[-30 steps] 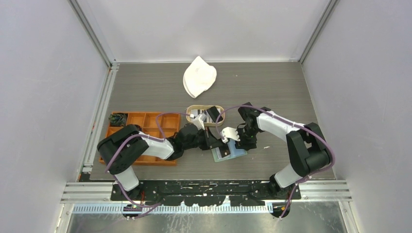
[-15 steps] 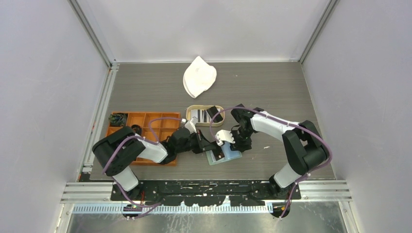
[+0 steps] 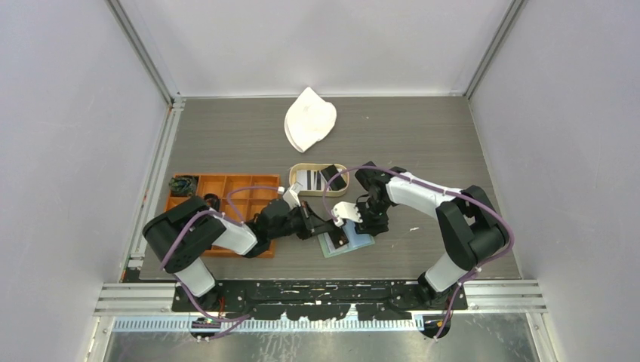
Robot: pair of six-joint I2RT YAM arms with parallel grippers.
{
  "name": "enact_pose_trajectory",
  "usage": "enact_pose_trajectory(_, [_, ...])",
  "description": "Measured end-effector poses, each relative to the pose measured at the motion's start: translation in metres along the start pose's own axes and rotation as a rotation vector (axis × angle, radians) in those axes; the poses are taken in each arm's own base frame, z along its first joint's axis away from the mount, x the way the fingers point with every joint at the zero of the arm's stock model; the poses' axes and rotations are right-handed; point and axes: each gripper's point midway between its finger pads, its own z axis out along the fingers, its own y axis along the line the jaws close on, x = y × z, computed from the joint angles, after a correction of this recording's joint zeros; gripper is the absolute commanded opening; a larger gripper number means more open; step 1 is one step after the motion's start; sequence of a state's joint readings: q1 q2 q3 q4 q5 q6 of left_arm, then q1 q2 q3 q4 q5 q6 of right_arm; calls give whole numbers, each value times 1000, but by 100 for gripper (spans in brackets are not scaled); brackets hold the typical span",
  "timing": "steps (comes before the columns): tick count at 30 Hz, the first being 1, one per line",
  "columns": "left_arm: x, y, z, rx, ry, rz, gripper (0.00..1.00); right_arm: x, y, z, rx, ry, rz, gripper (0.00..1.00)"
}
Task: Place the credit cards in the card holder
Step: Insert the credit card into the card holder.
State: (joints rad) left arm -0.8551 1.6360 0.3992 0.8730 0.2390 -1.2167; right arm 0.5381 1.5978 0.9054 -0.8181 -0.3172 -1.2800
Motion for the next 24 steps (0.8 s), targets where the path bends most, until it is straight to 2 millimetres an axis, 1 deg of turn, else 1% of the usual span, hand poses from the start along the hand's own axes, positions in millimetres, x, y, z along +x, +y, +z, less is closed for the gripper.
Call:
enact_pose_trajectory(8, [5, 9, 8, -2, 11, -57, 0, -6, 0, 2, -2, 5, -20, 50])
enact_pose_trajectory(18, [10, 21, 7, -49, 3, -60, 0, -6, -1, 2, 0, 5, -14, 49])
enact_pose_trajectory(24, [11, 20, 10, -51, 2, -57, 0, -7, -1, 2, 1, 5, -12, 49])
